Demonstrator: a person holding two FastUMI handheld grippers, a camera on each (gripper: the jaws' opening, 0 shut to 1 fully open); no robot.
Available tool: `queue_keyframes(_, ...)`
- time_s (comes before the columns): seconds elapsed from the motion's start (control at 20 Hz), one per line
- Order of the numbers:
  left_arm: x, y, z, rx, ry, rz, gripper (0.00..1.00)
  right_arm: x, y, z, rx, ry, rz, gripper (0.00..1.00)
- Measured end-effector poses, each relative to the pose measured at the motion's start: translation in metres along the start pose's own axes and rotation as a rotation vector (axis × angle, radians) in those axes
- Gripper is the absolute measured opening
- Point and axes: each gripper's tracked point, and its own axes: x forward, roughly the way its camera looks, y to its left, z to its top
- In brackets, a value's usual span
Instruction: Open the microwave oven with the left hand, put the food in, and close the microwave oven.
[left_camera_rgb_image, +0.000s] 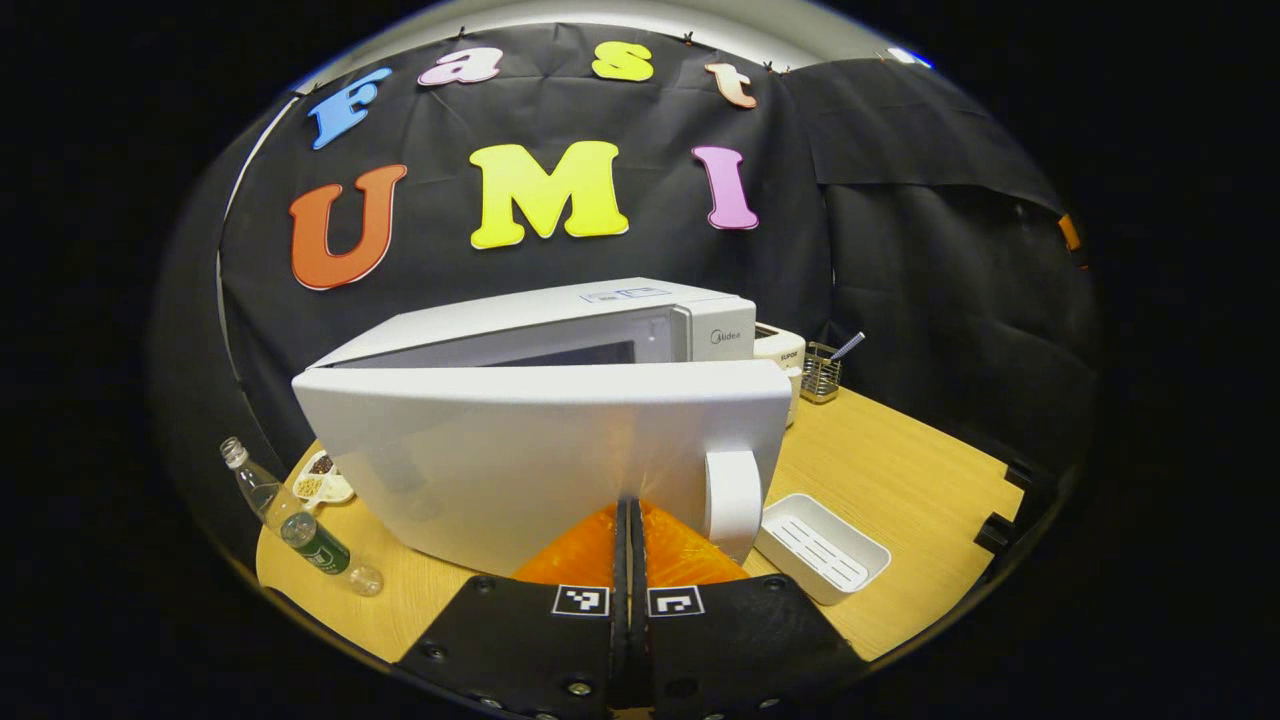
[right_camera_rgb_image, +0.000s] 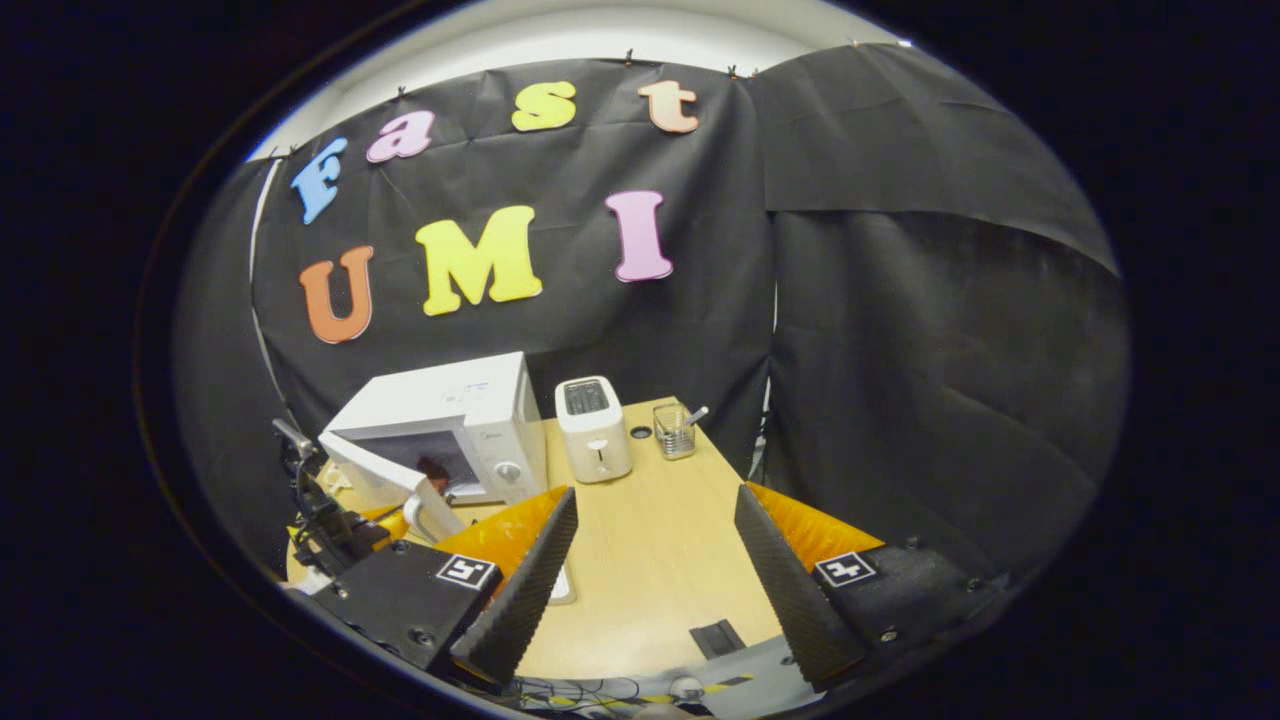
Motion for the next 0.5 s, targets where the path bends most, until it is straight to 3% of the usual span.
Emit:
queue_keyframes(0.05, 0.009, 0.0, 0.0, -0.001, 0.009, 0.007, 0.0, 0.002, -0.001, -0.002, 0.009, 0.003, -0.001, 1.0)
queue_keyframes(0.15, 0.024, 0.003, 0.001, -0.007, 0.022, 0.031, 0.0, 0.006, -0.002, -0.007, 0.024, 0.012, -0.004, 1.0)
queue_keyframes(0.2, 0.032, 0.004, 0.002, -0.019, 0.028, 0.038, 0.0, 0.008, -0.005, -0.01, 0.025, 0.019, -0.008, 0.91)
queue_keyframes(0.25, 0.04, 0.004, 0.003, -0.034, 0.028, 0.043, 0.0, 0.01, -0.009, -0.012, 0.025, 0.024, -0.016, 1.0)
queue_keyframes(0.5, 0.079, 0.001, 0.013, -0.055, 0.033, 0.046, 0.0, 0.015, -0.025, -0.013, 0.038, 0.036, -0.046, 1.0)
